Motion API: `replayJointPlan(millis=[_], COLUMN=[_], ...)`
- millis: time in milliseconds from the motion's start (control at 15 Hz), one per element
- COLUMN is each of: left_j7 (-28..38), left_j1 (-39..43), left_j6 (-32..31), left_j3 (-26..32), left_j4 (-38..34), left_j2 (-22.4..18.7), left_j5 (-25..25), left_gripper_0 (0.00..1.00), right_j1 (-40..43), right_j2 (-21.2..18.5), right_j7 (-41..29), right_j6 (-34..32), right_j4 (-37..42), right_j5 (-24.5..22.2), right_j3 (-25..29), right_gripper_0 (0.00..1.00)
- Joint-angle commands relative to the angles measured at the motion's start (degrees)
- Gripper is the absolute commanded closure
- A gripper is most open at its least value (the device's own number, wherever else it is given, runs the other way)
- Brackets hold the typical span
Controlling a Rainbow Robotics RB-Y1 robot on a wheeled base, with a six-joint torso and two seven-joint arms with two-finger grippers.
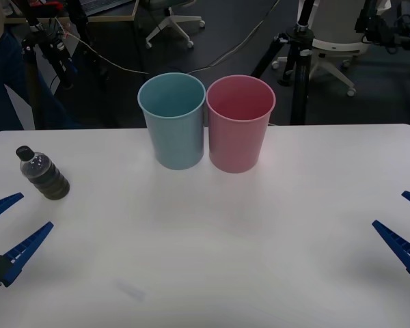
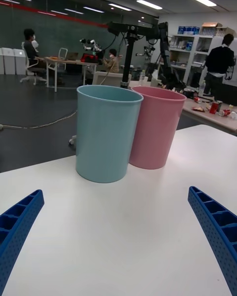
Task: Grasp the object on the table and drop it into the matching bin: aluminum can to the light blue bin, PET bottle to the pink bin.
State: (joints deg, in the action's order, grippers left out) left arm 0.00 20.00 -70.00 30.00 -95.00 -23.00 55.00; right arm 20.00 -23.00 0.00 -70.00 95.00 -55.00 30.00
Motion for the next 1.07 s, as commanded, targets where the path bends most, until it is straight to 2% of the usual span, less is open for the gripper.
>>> replayJointPlan(millis=[67,533,933,1067], left_j7=[-0.2,-2.6,-8.6,-12.9], left_j1=[0.1,3.2,9.1,10.3], left_j6=[0.0,0.6,9.1,13.0], left_j3=[-1.3,-2.1,-3.4,-4.3], left_j4=[-0.2,-2.0,-3.0,-2.7], left_j2=[1.0,1.2,1.2,1.2], left_j5=[0.0,-1.3,-4.7,-6.6], left_gripper_0=[0.00,0.00,0.00,0.00], right_j1=[0.0,0.0,0.0,0.0], right_j2=[0.0,0.0,0.0,0.0], right_j7=[0.0,0.0,0.0,0.0], right_j6=[0.0,0.0,0.0,0.0], right_j4=[0.0,0.0,0.0,0.0], right_j5=[0.0,0.0,0.0,0.0], right_j3=[0.0,0.0,0.0,0.0], right_gripper_0=[0.00,0.00,0.00,0.00])
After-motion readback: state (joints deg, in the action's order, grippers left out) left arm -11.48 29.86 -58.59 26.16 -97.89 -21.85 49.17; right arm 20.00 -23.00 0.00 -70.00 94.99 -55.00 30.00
